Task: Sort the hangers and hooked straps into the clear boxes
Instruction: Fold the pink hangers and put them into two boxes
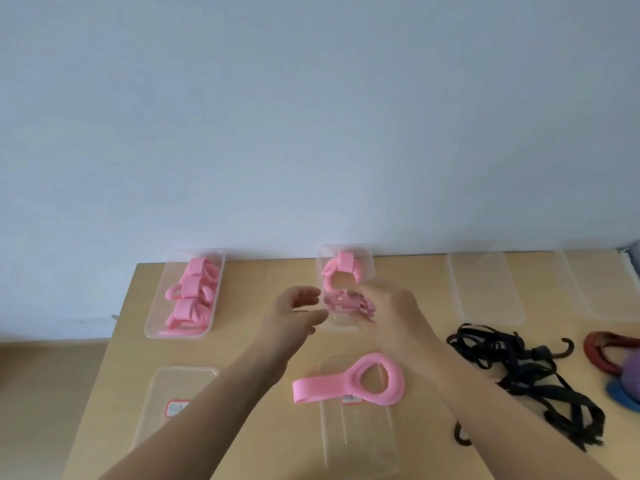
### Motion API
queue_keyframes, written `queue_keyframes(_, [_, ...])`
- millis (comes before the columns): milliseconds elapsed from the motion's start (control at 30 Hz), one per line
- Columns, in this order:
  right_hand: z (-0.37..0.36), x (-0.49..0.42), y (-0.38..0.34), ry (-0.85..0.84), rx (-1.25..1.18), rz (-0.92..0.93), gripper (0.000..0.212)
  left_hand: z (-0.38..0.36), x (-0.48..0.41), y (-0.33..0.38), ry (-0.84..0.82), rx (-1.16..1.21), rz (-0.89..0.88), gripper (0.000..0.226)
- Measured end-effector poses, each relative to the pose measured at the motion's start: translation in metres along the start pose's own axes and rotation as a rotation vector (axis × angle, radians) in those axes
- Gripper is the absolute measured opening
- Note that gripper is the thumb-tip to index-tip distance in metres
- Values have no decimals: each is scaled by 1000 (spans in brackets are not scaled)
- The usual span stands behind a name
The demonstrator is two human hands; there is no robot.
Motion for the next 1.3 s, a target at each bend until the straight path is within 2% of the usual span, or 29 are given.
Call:
queue_keyframes(67, [-7,-14,6,14,0,11,56,-4,-13,-4,92,-120,-32,31])
queue_keyframes(167, [-24,-30,18,-1,-59,44,42,-13,-25,-10,155,-187,-46,36])
queue_keyframes(267, [-50,-34,41,-109,-5,72,32,-21,-33,-14,182,-213,-43,40])
queue_keyframes(367, [-64,-32,50,-136,99,157,19,-23,-35,-16,219,-233,-61,38])
queue_keyframes(433, [-63,-33,52,-145,272,154,21,-22,-34,-15,245,-229,-77,35])
queue_keyframes(500, [-57,-31,54,-149,339,129,32,-17,-30,-15,287,-220,-104,31])
queue_keyframes(600, [-35,-15,62,1,263,67,39,-7,-14,-23,376,-272,-170,19])
queue_keyframes(700, [-6,25,80,190,250,-125,23,1,9,-40,424,-390,-265,16])
queue_keyframes(800, [2,77,87,130,276,-297,26,-2,29,-60,346,-576,-390,16])
queue_keyframes(933, [-11,121,81,-64,340,-354,31,-20,45,-74,193,-718,-516,13])
queue_keyframes(1033, [-11,129,72,-52,368,-367,24,-31,54,-71,125,-755,-592,21])
queue_keyframes(1167, [-1,119,56,29,194,-391,13,-33,62,-59,109,-773,-715,32])
queue_keyframes(1300, [7,97,31,-20,-74,-363,7,-31,72,-48,34,-798,-805,53])
Point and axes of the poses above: each hand's wrist, its own x-axis away from the middle knuckle, its own z-axis out of the back of the hand, y = z × x, the point moved 6 cm from there along -x, towards the middle knuckle, and after that the axes turned 14 degrees about y, right-handed, at the moved point
